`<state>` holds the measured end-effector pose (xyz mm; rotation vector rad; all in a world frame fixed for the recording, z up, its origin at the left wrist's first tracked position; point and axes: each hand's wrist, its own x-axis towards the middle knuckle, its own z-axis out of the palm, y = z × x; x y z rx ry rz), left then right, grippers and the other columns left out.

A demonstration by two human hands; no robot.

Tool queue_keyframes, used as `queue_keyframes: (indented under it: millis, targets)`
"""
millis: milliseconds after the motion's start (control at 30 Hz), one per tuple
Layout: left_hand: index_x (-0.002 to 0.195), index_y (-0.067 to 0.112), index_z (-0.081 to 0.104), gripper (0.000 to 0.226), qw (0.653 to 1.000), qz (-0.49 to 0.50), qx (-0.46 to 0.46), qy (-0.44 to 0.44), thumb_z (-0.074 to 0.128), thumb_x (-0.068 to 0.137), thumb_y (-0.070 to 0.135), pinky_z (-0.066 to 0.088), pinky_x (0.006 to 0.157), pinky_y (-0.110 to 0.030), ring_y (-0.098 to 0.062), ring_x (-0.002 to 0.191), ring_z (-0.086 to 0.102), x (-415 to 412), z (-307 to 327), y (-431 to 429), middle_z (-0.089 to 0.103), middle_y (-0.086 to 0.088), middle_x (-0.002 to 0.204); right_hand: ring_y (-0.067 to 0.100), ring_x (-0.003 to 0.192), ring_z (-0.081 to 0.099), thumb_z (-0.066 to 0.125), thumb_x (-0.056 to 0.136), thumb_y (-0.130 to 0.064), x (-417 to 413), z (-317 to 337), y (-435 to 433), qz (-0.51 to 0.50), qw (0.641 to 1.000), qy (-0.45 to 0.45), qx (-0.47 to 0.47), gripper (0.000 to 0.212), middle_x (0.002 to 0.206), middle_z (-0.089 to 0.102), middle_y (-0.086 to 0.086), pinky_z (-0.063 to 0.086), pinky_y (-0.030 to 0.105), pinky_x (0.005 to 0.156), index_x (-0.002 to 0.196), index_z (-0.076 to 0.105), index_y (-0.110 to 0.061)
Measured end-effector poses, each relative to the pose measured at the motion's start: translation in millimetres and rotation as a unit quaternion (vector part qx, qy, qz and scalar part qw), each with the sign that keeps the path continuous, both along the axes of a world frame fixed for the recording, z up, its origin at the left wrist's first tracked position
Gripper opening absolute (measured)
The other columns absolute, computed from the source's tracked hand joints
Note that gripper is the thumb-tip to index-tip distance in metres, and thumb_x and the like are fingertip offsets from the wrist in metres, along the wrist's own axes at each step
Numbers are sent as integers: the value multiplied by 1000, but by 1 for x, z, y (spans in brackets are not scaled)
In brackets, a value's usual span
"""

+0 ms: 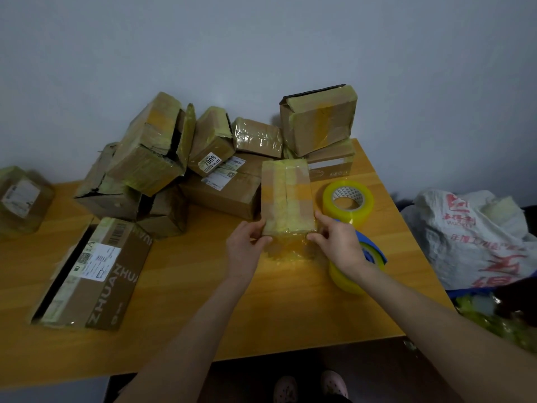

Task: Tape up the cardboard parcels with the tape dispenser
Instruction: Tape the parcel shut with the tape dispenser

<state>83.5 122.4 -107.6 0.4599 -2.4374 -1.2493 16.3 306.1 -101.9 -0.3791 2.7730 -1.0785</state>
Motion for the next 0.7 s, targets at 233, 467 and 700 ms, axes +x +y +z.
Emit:
queue_keyframes:
  millis: [233,467,700]
  targets:
    - [118,14,48,67,987,-70,-96,-108,81,68,44,46,81,-26,-9,95,48,-9,1,-6,41,7,112,27,92,64,67,74,-65,-4,11,-4,31,980,109,166,75,111,62,5,50,34,65,129,46,-18]
    - [122,14,44,62,983,-54,-111,-133,75,75,39,50,75,-30,-22,95,64,-17,10,-3,64,-6,113,31,91,64,57,78,-66,-15,14,-12,97,973,84,194,79,105,66,10,53,40,74,142,30,-28]
    - [149,26,25,81,969,-164,64,-171,70,83,14,45,88,-18,-14,124,49,-13,19,-21,43,9,143,26,93,64,72,83,-43,-21,18,1,142,979,15,144,80,114,67,8,51,33,78,147,26,-29]
